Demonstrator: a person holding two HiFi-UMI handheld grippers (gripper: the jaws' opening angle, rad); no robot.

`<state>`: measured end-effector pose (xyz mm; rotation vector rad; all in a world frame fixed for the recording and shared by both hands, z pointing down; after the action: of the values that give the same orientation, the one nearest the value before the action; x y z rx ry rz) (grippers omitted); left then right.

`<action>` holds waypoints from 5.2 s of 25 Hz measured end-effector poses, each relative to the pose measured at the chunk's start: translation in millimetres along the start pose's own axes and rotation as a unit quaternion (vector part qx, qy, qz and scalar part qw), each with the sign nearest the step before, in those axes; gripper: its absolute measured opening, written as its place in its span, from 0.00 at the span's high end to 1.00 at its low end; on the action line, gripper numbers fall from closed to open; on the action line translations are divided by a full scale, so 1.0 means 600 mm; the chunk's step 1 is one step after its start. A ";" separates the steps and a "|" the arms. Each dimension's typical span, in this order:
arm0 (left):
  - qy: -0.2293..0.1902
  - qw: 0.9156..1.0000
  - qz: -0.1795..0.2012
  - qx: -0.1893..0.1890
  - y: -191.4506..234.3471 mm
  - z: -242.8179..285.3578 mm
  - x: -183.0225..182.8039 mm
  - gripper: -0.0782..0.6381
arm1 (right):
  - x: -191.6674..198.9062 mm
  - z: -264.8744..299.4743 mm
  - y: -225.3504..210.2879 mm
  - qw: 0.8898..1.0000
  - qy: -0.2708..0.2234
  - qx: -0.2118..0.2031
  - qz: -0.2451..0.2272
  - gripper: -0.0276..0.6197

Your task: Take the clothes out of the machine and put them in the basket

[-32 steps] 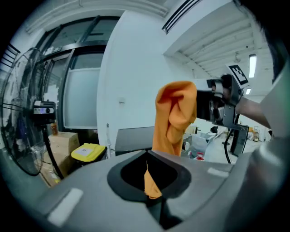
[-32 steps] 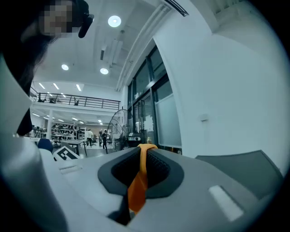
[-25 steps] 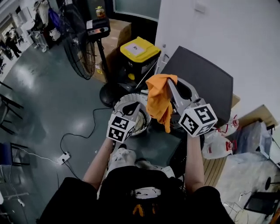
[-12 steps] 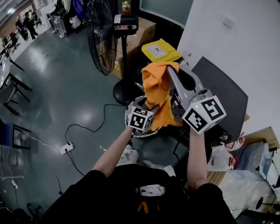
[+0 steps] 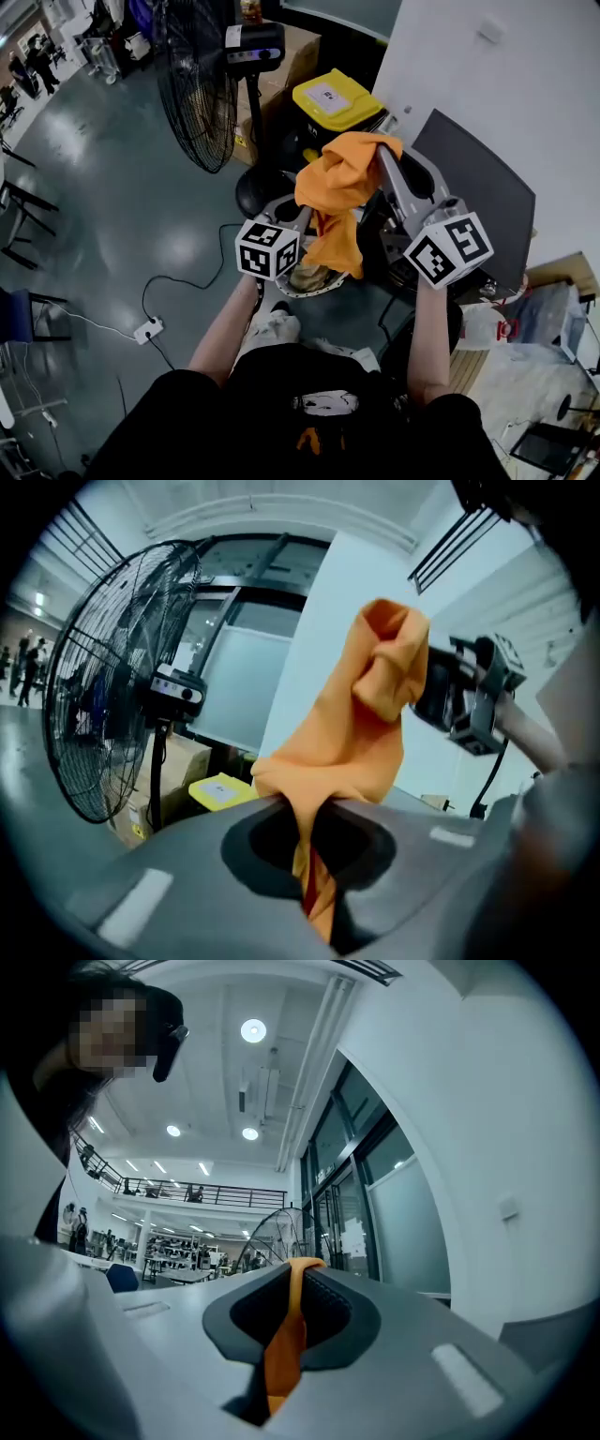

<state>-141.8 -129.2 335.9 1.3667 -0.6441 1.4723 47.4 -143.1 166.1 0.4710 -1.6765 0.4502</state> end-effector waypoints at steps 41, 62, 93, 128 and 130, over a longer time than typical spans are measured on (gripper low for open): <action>0.384 0.915 0.106 0.068 0.227 0.260 0.441 0.75 | 0.785 0.035 -0.100 0.864 0.395 0.194 0.244 0.78; 0.361 0.929 0.026 0.071 0.209 0.198 0.434 0.61 | 0.768 -0.008 -0.030 0.864 0.374 0.203 0.270 0.59; 0.203 0.929 0.114 0.288 -0.123 -0.084 0.214 0.65 | 0.373 -0.325 0.264 0.898 0.159 0.346 0.220 0.75; 0.138 0.922 0.118 0.341 -0.334 -0.520 0.234 0.86 | 0.231 -0.533 0.645 0.920 0.081 0.359 0.136 0.95; 0.138 0.921 0.121 0.344 -0.335 -0.525 0.234 0.86 | 0.229 -0.531 0.651 0.921 0.079 0.357 0.133 0.95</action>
<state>-77.2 264.4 351.2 1.5805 -0.0999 2.1741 79.4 349.2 337.1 0.7130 -1.3843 1.2882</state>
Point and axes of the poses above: the fingertips, and each gripper's own axes: z forward along the fingers, y to its left, x out of its underside, the point moved 8 cm from there along -z, backward along the fingers, and after that the axes turned 6 degrees about -x, right-handed, at the moved point
